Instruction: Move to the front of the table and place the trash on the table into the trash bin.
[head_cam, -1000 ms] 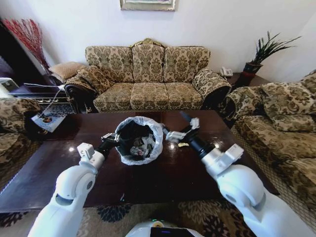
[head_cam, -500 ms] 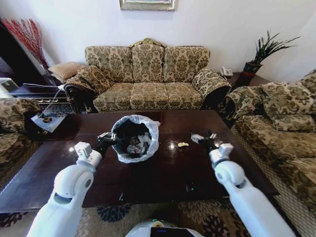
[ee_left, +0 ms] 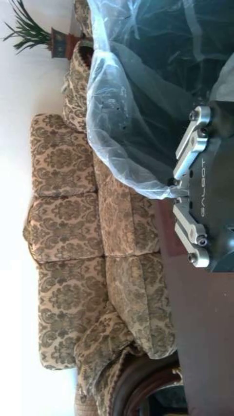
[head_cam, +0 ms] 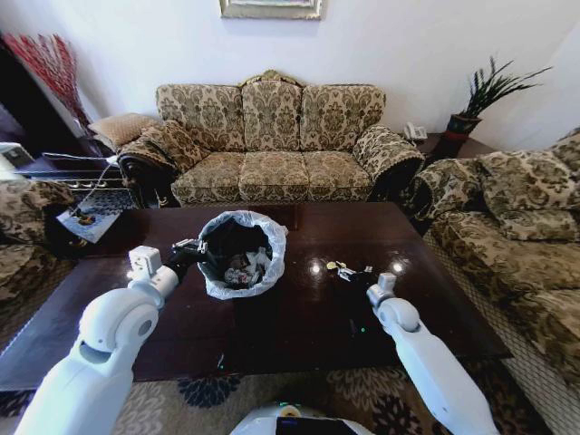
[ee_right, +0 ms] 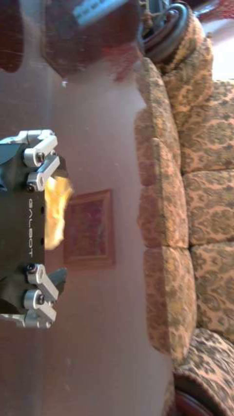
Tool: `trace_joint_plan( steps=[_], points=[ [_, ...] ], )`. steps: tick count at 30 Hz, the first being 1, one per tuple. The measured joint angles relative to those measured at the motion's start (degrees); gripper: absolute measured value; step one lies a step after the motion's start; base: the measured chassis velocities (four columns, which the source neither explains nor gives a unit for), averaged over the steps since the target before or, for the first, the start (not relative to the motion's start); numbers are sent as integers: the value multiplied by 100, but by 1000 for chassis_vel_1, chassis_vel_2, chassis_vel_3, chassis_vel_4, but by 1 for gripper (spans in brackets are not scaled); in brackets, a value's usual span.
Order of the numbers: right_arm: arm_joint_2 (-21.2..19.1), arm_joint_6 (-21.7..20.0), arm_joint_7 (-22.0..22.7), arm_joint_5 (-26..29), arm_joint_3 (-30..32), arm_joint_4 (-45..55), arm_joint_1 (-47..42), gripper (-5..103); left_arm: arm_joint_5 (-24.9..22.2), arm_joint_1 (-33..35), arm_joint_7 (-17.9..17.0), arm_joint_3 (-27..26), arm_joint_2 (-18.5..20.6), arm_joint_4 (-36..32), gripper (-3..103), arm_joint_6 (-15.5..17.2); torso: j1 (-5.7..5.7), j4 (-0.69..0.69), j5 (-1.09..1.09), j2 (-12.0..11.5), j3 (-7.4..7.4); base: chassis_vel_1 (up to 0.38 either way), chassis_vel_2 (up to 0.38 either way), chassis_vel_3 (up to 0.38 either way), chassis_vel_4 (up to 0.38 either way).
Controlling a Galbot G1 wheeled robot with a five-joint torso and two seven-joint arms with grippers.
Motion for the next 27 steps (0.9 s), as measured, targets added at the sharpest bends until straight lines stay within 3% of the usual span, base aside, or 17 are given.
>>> trace_joint_plan(
  steps=[3,4,7,10,11,14,16,18,22,23,27],
  points=[
    [110,9,-28,-95,-133,-186,168,79,-34,-13,-5,-11,1,10,1,26,0,0,0,0,0,0,0,0,0],
    [110,9,-28,-95,-133,-186,168,79,-34,-13,-5,-11,1,10,1,26,0,0,0,0,0,0,0,0,0],
    [173,22,-29,-250,-257,-362,316,62,-35,-10,-6,7,-46,40,1,28,0,0,0,0,0,0,0,0,0],
    [182,22,-29,-294,-289,-374,340,62,-34,-9,-1,17,-70,53,1,28,0,-1,-1,0,0,0,0,0,0],
    [182,22,-30,-303,-298,-374,344,51,-33,-10,1,22,-77,59,1,28,0,0,-1,0,0,0,0,0,0],
    [184,29,-30,-400,-325,-400,345,35,-27,-28,10,40,-111,87,1,28,-1,-1,0,1,-1,0,0,0,0],
    [187,44,-30,-433,-326,-411,345,35,-25,-31,13,45,-119,95,1,28,-1,-1,0,1,-1,0,0,0,0],
    [194,76,-23,-502,-325,-420,333,25,-18,-38,17,55,-145,112,1,26,0,-1,0,0,-1,0,0,0,0],
    [194,85,1,-527,-308,-400,313,14,-15,-43,27,61,-155,114,1,24,-1,0,1,1,-1,0,0,0,0],
    [193,90,36,-541,-287,-361,297,4,-14,-46,32,66,-163,114,1,20,0,0,2,2,-1,0,0,0,0],
    [165,119,247,-534,-262,-278,272,1,-10,-47,39,81,-190,109,1,16,0,0,1,1,-1,0,0,0,0]
  ],
)
